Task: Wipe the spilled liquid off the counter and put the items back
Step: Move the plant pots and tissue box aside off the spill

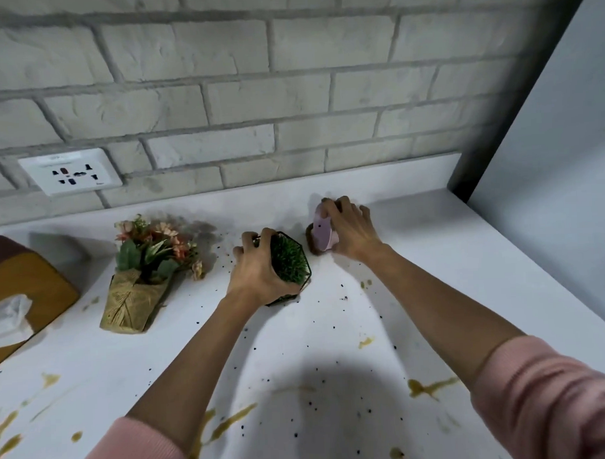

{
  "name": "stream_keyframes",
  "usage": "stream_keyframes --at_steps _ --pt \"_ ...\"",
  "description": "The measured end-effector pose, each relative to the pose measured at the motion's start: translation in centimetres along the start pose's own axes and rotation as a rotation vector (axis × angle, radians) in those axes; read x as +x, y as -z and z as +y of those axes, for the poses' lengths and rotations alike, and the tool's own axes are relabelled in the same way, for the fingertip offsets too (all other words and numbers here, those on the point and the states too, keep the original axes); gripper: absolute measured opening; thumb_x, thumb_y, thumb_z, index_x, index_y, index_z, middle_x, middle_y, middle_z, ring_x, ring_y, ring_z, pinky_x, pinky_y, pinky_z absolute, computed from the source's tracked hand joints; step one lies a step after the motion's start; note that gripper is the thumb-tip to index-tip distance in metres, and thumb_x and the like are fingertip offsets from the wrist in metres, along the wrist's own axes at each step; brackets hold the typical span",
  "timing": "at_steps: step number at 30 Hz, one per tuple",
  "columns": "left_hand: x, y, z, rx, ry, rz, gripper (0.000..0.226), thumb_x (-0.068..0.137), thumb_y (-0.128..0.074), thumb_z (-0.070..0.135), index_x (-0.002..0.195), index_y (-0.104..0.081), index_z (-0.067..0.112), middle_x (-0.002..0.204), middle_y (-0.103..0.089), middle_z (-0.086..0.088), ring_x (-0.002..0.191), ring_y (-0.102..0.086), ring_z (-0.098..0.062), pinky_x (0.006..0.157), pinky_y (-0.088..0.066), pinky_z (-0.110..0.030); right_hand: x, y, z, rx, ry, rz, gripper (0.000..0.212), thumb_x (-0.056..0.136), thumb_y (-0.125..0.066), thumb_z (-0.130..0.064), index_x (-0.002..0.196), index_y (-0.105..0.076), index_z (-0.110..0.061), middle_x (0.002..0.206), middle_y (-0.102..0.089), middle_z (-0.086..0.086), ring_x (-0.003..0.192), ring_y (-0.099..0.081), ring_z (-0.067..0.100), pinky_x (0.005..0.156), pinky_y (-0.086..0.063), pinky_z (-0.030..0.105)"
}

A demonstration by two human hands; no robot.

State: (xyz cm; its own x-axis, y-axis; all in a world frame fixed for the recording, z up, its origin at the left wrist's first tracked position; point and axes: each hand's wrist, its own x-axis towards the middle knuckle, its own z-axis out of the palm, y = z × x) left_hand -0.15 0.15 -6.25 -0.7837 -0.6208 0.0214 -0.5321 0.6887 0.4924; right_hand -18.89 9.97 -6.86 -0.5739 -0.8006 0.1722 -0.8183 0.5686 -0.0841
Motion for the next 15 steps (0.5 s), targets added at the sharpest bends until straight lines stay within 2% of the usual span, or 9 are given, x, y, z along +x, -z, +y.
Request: stream_keyframes --at_steps 5,9,12,15 --pt "0.0 0.0 -0.4 -0.011 -0.02 0.025 0.1 0.044 -0.085 0.045 0.127 -0.032 0.026 0.128 -0.033 -0.008 0.116 -0.039 -0.033 0.088 -0.05 -0.047 0.5 0.1 0.8 0.025 -0.002 0.066 0.076 0.055 -0.083 -0.024 0.116 -0.038 -0.014 0.118 -0.045 0.008 0.105 -0.048 0.028 0.086 -0.034 0.042" --pt "0.4 0.0 -0.3 -0.016 -0.026 0.034 0.097 0.045 -0.084 0.045 0.126 -0.032 0.028 0.127 -0.034 -0.008 0.115 -0.041 -0.034 0.088 -0.049 -0.045 1.5 0.6 1.5 0.001 -0.015 0.119 0.077 0.055 -0.08 -0.032 0.115 -0.037 -0.012 0.108 -0.053 0.007 0.101 -0.053 0.029 0.086 -0.034 0.043" --pt "0.8 0.1 0.0 -0.019 -0.019 0.052 0.096 0.046 -0.083 0.045 0.126 -0.033 0.028 0.127 -0.034 -0.008 0.114 -0.043 -0.034 0.089 -0.049 -0.047 1.4 0.9 2.5 0.123 -0.174 0.219 0.085 0.051 -0.083 -0.046 0.115 -0.039 -0.01 0.107 -0.055 0.006 0.099 -0.055 0.027 0.086 -0.038 0.041" --pt "1.5 0.1 0.9 -0.031 -0.035 0.085 0.095 0.044 -0.081 0.046 0.124 -0.034 0.029 0.125 -0.036 -0.006 0.113 -0.045 -0.033 0.087 -0.05 -0.046 0.9 1.7 4.8 0.373 -0.368 0.356 0.085 0.047 -0.085 -0.05 0.108 -0.041 -0.01 0.103 -0.053 0.004 0.095 -0.056 0.026 0.078 -0.043 0.035"
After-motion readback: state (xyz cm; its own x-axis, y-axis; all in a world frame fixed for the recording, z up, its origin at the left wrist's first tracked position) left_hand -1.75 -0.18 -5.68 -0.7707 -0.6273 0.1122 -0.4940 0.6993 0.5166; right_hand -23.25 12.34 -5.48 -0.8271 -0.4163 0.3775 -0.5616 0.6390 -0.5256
